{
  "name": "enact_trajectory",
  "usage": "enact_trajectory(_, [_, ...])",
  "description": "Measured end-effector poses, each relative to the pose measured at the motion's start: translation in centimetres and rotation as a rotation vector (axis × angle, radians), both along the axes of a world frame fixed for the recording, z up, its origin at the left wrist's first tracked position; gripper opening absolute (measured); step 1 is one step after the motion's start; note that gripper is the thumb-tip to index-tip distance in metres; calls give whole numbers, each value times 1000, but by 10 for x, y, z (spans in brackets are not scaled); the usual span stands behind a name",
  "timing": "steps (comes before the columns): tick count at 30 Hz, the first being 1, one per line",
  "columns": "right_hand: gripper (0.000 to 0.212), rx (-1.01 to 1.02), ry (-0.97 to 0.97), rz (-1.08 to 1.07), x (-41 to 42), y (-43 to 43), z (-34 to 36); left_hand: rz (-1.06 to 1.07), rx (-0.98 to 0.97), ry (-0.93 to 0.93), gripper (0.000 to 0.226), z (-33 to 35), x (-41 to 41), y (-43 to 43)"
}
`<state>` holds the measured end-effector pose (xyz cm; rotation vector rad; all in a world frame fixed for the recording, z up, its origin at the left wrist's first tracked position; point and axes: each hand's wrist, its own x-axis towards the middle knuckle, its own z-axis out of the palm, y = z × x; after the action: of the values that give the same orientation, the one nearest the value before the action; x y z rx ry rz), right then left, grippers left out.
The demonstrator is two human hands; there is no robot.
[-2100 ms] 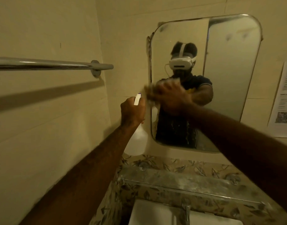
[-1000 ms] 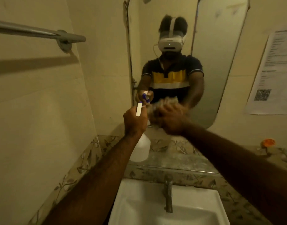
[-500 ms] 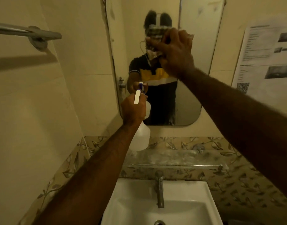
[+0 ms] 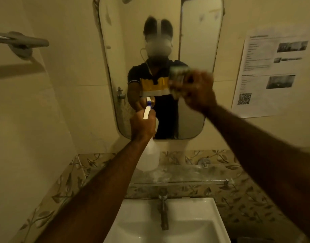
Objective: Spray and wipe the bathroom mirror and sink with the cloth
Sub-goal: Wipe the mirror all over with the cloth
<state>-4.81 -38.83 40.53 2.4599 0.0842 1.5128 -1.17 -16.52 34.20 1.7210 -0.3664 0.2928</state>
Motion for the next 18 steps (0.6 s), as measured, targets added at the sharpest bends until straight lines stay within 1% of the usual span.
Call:
enact_trajectory(2, [42, 38, -84, -16, -2, -3, 55, -21, -35, -21, 24, 15, -5, -10])
enact_trajectory(3, [43, 70, -118, -2, -5, 0, 70, -25, -45, -30, 25, 21, -6, -14])
enact_trajectory(5, [41, 114, -165, -16, -1, 0, 69, -33, -47, -51, 25, 27, -8, -23])
enact_trajectory(7, [36, 158, -105, -8, 0, 4, 24, -49, -47, -52, 22, 24, -11, -27])
enact_trajectory(10, [26, 68, 95, 115, -13, 17, -91, -54, -37, -12, 19, 11, -14, -28])
enact_trajectory(12, [25, 28, 242, 91, -31, 29, -154, -55, -15, 33, 17, 2, -17, -29])
enact_trajectory(13, [25, 9, 291, 69, -38, 33, -173, -61, -8, 51, 15, 0, -19, -29])
enact_trajectory(15, [22, -61, 348, 37, -41, 28, -179, -69, 0, 53, 14, 0, -22, -31])
enact_trajectory(18, [23, -214, 378, 97, -40, 3, -154, -79, -5, 16, 20, 8, -23, -33])
